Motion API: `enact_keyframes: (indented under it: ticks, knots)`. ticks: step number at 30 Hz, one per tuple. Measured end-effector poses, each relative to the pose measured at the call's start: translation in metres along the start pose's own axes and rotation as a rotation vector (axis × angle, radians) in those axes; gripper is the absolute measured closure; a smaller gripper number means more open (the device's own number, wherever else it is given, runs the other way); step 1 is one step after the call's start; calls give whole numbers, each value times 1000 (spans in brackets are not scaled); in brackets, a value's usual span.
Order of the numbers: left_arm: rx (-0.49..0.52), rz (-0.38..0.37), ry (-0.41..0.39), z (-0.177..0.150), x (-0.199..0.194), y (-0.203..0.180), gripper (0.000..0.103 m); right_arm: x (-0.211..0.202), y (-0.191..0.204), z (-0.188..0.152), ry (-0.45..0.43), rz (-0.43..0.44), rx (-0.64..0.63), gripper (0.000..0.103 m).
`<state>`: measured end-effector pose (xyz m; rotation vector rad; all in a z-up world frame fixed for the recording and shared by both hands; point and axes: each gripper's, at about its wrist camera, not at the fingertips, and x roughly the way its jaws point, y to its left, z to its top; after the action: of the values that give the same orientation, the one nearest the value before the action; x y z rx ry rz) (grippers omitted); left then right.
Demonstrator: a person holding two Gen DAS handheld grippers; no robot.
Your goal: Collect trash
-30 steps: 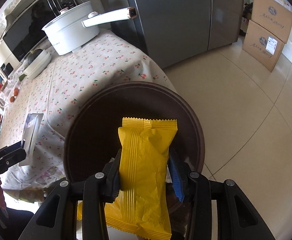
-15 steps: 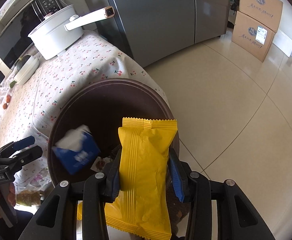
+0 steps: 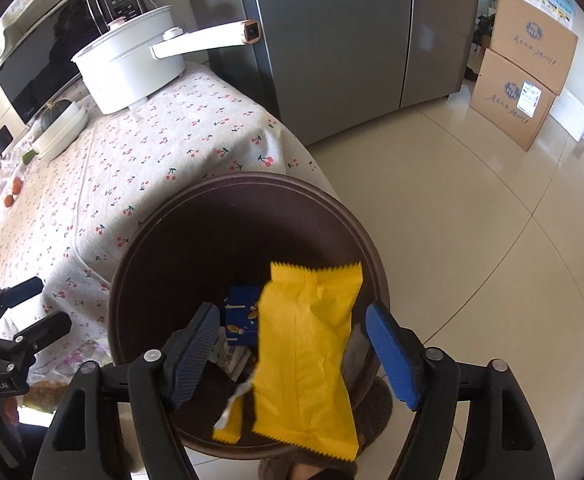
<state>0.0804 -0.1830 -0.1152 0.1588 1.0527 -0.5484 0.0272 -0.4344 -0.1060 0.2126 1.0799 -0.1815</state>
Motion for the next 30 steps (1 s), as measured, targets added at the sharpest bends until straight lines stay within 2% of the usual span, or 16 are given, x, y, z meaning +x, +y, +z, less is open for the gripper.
enact_keyframes:
  ticks: [9, 13, 18, 20, 22, 30]
  knots:
    - [-18, 68, -46, -6, -20, 16, 2, -6, 24, 0, -22, 7, -53, 21]
    - [-40, 130, -96, -13, -38, 22, 2, -18, 42, -2, -64, 0, -104, 19]
    - [-116, 307, -186, -30, -73, 32, 2, -50, 66, -11, -186, -11, -178, 13]
    - [-153, 359, -216, -38, -86, 38, 2, -64, 77, -16, -243, -29, -211, 5]
    - [-184, 384, -246, -47, -99, 42, 2, -78, 88, -20, -299, -31, -243, 0]
    - [-291, 476, -391, -80, -148, 51, 1, -115, 143, -33, -449, 21, -366, 0]
